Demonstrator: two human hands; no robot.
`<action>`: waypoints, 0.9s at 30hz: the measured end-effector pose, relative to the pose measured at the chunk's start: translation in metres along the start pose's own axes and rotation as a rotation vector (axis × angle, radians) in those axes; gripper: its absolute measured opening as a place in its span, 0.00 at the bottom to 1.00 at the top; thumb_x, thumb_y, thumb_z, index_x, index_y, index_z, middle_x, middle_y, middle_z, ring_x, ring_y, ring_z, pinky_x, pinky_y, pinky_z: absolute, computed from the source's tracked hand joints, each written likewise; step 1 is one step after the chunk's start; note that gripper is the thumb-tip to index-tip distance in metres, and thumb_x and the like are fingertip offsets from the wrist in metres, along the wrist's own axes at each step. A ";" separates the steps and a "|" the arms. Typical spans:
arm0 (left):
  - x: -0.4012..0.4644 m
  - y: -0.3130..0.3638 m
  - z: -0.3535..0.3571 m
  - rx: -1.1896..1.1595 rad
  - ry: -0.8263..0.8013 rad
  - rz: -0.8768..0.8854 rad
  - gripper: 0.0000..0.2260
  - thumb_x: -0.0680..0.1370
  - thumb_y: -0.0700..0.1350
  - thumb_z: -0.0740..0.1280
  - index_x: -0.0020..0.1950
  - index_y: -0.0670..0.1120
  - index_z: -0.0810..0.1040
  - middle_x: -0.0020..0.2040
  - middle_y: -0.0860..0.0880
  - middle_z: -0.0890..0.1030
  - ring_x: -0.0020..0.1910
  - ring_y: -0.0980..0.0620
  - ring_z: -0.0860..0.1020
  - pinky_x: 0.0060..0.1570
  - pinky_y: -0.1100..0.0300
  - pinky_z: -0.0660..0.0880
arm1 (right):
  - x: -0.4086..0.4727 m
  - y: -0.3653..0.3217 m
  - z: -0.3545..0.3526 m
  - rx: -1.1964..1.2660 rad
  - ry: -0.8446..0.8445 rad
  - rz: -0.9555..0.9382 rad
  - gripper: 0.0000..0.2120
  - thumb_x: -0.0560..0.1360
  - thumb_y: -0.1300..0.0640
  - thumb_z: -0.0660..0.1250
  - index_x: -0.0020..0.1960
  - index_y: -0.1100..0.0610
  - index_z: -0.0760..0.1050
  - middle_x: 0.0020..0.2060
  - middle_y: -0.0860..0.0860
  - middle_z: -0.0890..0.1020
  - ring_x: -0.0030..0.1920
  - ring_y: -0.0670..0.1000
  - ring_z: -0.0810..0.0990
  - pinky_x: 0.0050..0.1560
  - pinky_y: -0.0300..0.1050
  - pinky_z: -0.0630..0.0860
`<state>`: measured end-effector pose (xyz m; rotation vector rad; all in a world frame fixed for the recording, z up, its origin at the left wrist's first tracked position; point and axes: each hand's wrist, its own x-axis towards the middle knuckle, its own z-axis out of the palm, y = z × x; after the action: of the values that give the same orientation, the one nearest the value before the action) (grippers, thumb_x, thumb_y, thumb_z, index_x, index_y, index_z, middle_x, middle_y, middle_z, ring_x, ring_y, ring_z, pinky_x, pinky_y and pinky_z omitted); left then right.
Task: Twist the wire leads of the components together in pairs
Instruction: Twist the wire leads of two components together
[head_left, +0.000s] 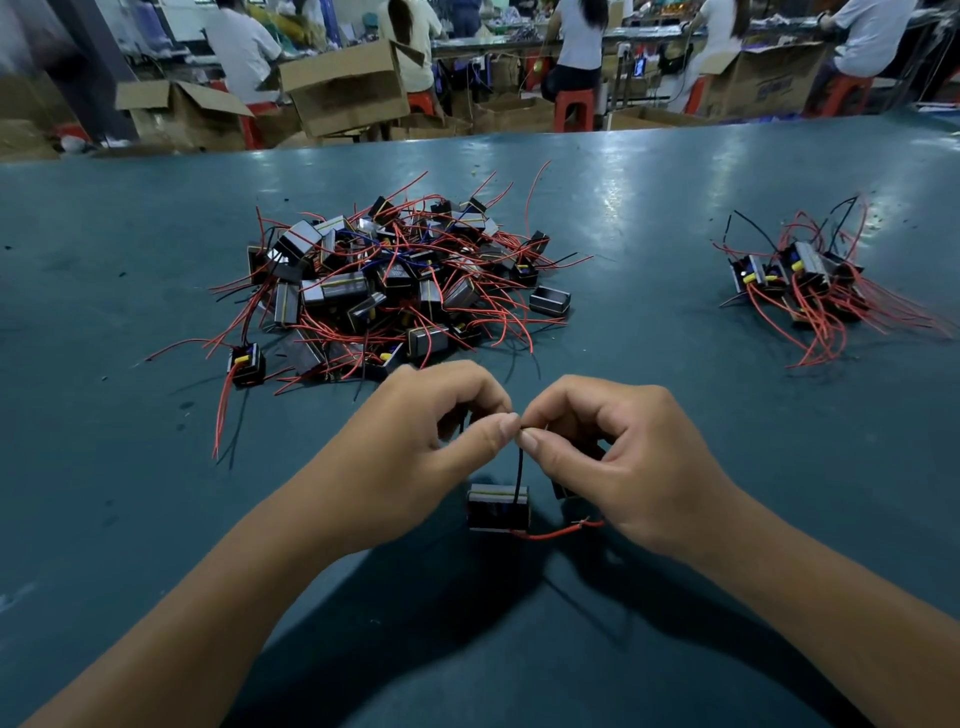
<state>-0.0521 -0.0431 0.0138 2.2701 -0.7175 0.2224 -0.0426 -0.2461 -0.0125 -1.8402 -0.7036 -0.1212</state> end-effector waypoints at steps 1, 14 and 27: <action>0.000 0.000 0.001 -0.084 -0.004 -0.038 0.07 0.79 0.51 0.66 0.42 0.52 0.77 0.37 0.54 0.76 0.37 0.54 0.73 0.41 0.54 0.69 | 0.000 0.000 0.000 -0.006 0.001 -0.001 0.03 0.75 0.55 0.69 0.42 0.51 0.78 0.28 0.55 0.75 0.29 0.56 0.70 0.30 0.49 0.68; 0.002 0.000 0.005 -0.107 -0.009 -0.125 0.02 0.77 0.51 0.70 0.49 0.56 0.81 0.45 0.54 0.82 0.42 0.44 0.77 0.45 0.49 0.71 | 0.005 0.005 -0.001 -0.077 0.122 0.076 0.04 0.73 0.52 0.69 0.40 0.51 0.79 0.26 0.49 0.76 0.26 0.43 0.69 0.29 0.37 0.66; 0.003 -0.008 0.011 -0.237 -0.076 -0.237 0.03 0.78 0.49 0.72 0.45 0.52 0.83 0.39 0.38 0.79 0.33 0.51 0.69 0.34 0.48 0.67 | 0.004 0.006 0.001 -0.101 0.123 0.063 0.04 0.74 0.53 0.70 0.40 0.50 0.79 0.27 0.50 0.77 0.26 0.42 0.69 0.28 0.34 0.65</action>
<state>-0.0455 -0.0474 0.0026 2.1203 -0.4789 -0.0598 -0.0366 -0.2452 -0.0166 -1.9318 -0.5616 -0.2302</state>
